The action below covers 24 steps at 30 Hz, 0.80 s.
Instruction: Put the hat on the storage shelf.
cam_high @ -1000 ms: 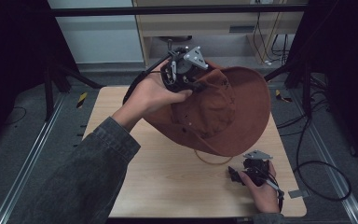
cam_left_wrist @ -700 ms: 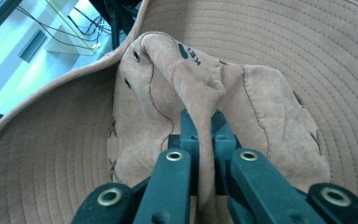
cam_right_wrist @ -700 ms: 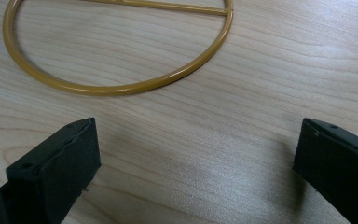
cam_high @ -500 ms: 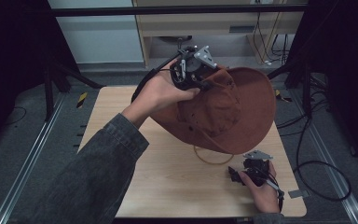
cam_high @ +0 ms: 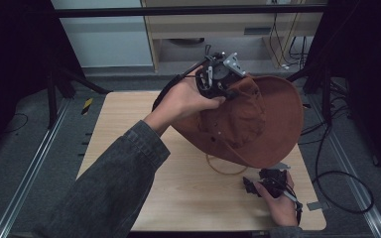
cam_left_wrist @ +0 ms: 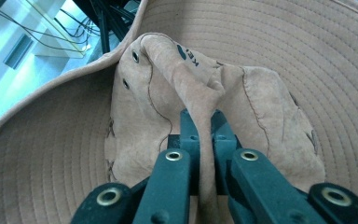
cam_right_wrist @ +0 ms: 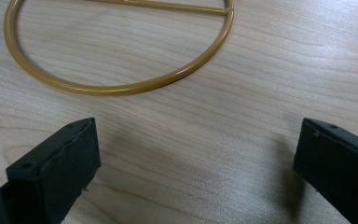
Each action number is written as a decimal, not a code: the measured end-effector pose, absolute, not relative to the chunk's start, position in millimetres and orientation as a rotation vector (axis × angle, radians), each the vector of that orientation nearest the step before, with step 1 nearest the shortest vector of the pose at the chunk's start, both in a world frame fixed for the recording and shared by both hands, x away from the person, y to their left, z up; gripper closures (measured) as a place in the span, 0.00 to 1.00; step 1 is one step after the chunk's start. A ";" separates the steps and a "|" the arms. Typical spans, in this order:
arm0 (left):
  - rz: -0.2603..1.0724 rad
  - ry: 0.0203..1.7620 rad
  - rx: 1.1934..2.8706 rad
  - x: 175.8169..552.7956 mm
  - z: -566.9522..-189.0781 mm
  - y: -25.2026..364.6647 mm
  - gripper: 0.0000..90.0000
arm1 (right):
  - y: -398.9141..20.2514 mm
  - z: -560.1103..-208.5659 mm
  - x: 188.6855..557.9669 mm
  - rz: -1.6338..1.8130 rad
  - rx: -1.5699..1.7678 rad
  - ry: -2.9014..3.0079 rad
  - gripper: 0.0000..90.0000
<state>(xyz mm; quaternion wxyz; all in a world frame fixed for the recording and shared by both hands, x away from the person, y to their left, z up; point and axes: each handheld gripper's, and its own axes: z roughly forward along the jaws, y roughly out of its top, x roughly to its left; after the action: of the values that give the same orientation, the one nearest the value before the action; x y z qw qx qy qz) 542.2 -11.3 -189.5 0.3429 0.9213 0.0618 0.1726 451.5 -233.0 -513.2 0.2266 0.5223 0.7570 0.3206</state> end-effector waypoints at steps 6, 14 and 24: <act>0.443 0.144 2.409 541.1 -194.5 -20.2 0.97 | -233.0 -513.1 451.4 0.882 1.441 2.083 0.00; 0.437 0.145 2.413 543.2 -199.5 -28.1 0.97 | -233.2 -512.9 451.4 0.878 1.440 2.081 0.00; 0.436 0.139 2.427 544.4 -205.0 -36.8 0.97 | -232.9 -512.9 451.3 0.880 1.445 2.080 0.00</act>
<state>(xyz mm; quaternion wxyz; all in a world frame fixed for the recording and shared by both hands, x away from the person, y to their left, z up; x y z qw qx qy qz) 544.4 -36.8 -205.0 0.3296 0.9278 0.0531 0.1668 451.3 -232.9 -512.9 0.2284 0.5248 0.7553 0.3194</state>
